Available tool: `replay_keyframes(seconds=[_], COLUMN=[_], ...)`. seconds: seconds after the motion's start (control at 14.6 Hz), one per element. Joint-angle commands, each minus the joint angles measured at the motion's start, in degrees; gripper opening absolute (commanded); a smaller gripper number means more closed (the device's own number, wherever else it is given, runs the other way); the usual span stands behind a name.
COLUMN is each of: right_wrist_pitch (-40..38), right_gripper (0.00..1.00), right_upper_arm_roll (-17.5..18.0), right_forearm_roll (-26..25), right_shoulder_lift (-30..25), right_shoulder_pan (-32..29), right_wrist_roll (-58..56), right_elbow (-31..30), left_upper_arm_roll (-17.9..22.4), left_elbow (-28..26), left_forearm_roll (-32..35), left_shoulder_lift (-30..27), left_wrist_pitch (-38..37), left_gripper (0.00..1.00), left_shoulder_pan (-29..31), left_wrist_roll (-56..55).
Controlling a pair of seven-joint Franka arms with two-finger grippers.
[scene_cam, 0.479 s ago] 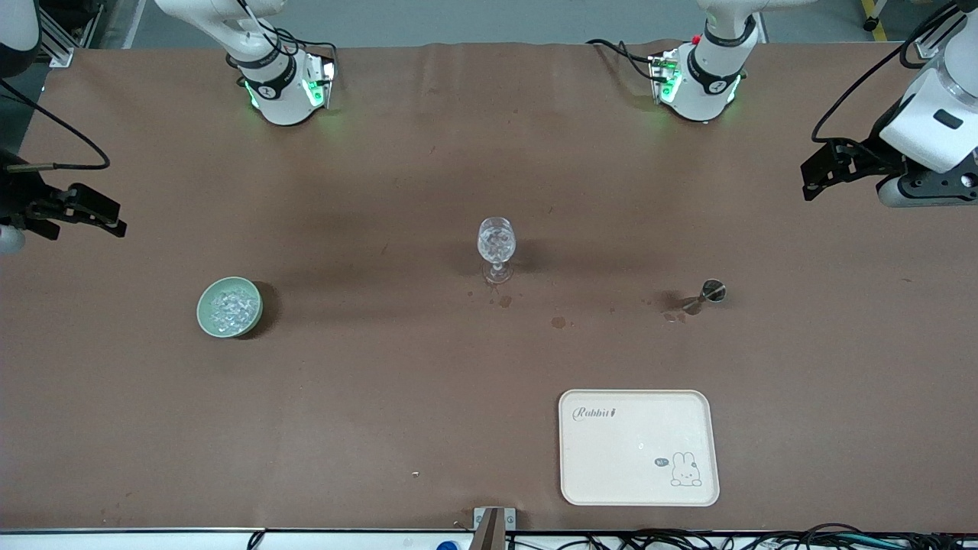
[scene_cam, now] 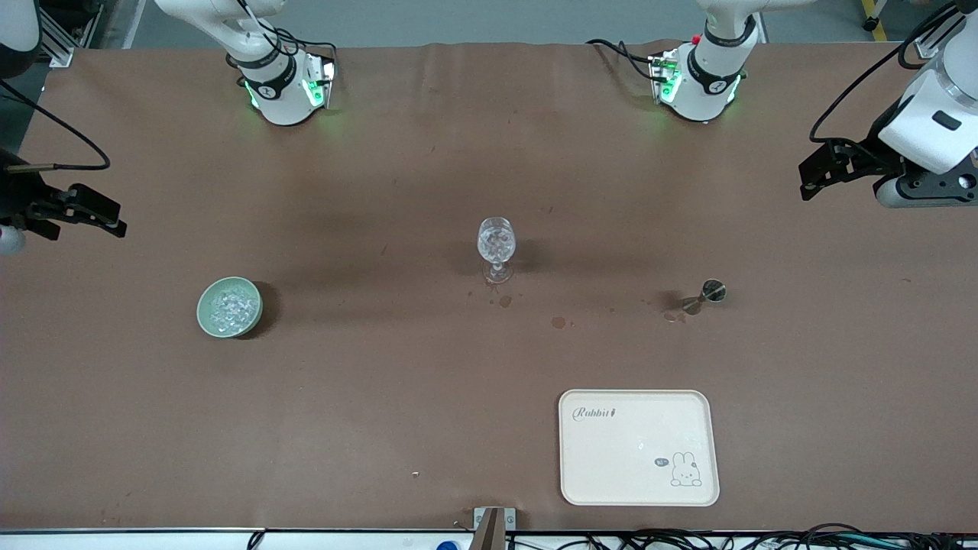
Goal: Pour wine and add ice with both arms
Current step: 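Lower the right gripper into the bowl while the left gripper nears the jigger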
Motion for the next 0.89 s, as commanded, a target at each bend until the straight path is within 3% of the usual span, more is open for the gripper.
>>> replay_keyframes(seconds=[0.0, 0.27, 0.62, 0.82], right_wrist_pitch=[0.8, 4.3, 20.6, 25.7], right_gripper=[0.99, 0.98, 0.98, 0.98], right_upper_arm_roll=[0.1, 0.1, 0.1, 0.1], right_forearm_roll=[-0.1, 0.1, 0.1, 0.1], right_shoulder_lift=[-0.3, 0.0, 0.9, 4.2], right_shoulder_pan=[0.0, -0.5, -0.5, -0.8], right_wrist_roll=[0.1, -0.3, -0.3, -0.3], right_elbow=[-0.8, -3.7, -16.0, -19.1], left_upper_arm_roll=[-0.2, -0.2, -0.2, -0.3], left_elbow=[0.8, 2.2, 1.5, 0.4], left_forearm_roll=[-0.8, 0.1, -0.4, -2.0], left_shoulder_lift=[3.1, 8.7, 14.7, 17.9], left_wrist_pitch=[-0.4, 2.9, 9.0, 11.5], left_gripper=[1.00, 1.00, 1.00, 1.00], left_shoulder_pan=[0.6, 0.4, 2.5, 4.4], left_wrist_roll=[0.7, 0.5, 0.2, -0.8])
